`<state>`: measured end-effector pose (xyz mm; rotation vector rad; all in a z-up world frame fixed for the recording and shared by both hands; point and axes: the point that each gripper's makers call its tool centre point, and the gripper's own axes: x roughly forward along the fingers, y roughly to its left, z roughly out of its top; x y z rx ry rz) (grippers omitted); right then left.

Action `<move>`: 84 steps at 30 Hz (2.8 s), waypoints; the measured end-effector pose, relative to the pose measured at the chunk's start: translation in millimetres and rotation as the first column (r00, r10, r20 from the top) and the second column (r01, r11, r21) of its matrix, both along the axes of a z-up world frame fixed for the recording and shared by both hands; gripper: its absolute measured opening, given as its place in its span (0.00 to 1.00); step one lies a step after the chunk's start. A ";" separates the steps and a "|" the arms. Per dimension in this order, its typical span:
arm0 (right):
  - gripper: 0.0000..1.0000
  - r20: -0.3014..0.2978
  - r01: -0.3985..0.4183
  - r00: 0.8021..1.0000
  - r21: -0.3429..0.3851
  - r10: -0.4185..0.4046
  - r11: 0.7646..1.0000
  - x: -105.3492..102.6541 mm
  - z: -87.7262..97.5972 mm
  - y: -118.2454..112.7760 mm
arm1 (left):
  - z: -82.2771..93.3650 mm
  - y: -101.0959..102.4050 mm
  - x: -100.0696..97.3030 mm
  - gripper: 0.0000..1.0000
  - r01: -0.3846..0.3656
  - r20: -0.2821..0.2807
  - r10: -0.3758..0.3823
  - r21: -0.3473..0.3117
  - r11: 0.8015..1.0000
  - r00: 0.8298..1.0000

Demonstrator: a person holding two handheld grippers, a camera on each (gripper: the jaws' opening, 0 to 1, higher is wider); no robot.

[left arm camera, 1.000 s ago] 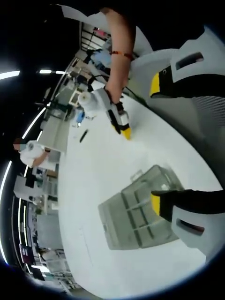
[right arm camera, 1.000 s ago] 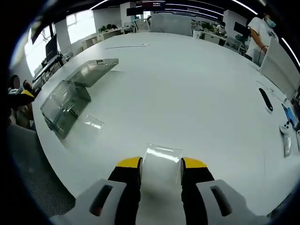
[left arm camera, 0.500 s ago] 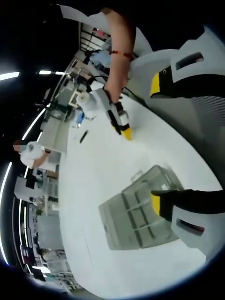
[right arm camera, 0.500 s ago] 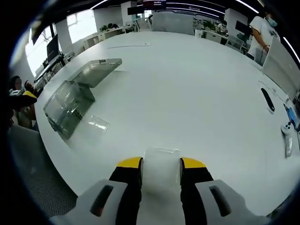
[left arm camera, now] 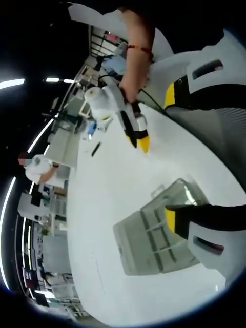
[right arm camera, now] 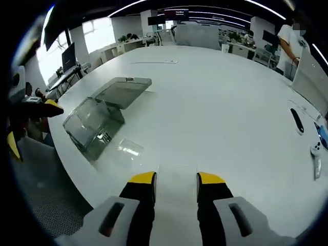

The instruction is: Insert the divider into the dual guide fixture by aligning both edges with the guide slots and pushing it downward to the bottom, including one-sided entry, uneven engagement, binding, and posture correction.

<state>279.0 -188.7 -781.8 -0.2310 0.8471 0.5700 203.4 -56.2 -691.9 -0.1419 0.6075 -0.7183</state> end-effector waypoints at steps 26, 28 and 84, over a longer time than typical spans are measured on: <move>0.27 0.179 -0.175 0.973 0.143 0.148 0.974 -19.1 71.1 83.1 | 16.8 13.9 24.7 0.43 -0.183 -0.033 0.180 -0.201 0.962 0.983; 0.27 0.191 -0.182 0.970 0.156 0.151 0.971 -22.2 74.8 89.2 | 18.7 13.8 26.7 0.39 -0.196 -0.040 0.192 -0.229 0.954 0.981; 0.20 0.362 -0.728 0.588 -0.151 0.723 0.668 -57.7 112.5 148.6 | 18.2 21.2 14.2 0.00 -0.064 0.067 0.063 0.016 0.998 0.996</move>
